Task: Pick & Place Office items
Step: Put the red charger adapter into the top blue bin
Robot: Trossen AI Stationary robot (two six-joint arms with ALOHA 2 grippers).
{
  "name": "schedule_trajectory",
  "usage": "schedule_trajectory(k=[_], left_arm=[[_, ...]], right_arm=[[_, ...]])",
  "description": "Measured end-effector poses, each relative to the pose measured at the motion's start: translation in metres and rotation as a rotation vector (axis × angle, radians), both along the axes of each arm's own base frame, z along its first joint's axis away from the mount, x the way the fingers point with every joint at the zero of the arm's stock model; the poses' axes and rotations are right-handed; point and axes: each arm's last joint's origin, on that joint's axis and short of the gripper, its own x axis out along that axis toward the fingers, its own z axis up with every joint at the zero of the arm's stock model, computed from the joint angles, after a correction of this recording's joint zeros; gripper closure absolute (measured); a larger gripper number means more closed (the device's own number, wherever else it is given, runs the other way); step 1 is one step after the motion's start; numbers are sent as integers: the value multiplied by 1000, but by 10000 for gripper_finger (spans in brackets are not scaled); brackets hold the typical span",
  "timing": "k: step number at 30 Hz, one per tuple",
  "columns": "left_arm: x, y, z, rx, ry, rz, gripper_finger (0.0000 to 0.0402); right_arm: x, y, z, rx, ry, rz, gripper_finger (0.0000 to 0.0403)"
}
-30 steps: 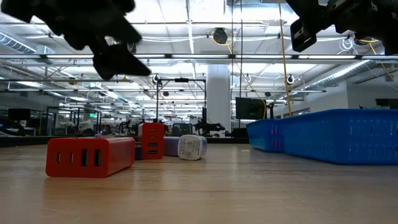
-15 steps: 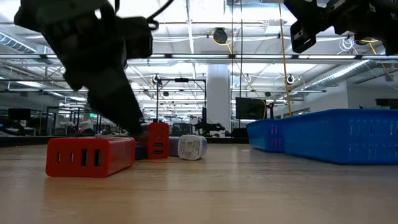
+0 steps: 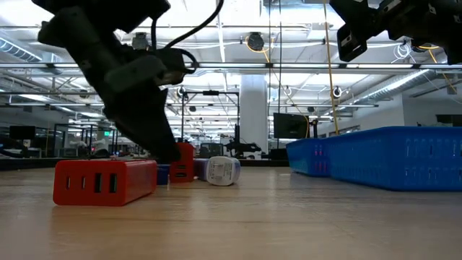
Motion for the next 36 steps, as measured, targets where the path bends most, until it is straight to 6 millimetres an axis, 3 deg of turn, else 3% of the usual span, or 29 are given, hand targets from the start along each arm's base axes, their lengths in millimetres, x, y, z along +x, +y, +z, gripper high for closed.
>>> schedule_trajectory(k=[10,19,29,36], left_arm=[[3,14,0,-67,-9,135,177],[4,17,-1,-168,18,120,177],[-5,19,-6,-195,104,232,176],[6,6,12,-156,82,154,176]], right_arm=[[0,0,-1,-2,7,0,232],[0,0,-2,-6,16,0,232],[0,0,-2,-8,16,0,232],[0,0,-2,-10,17,-2,232]])
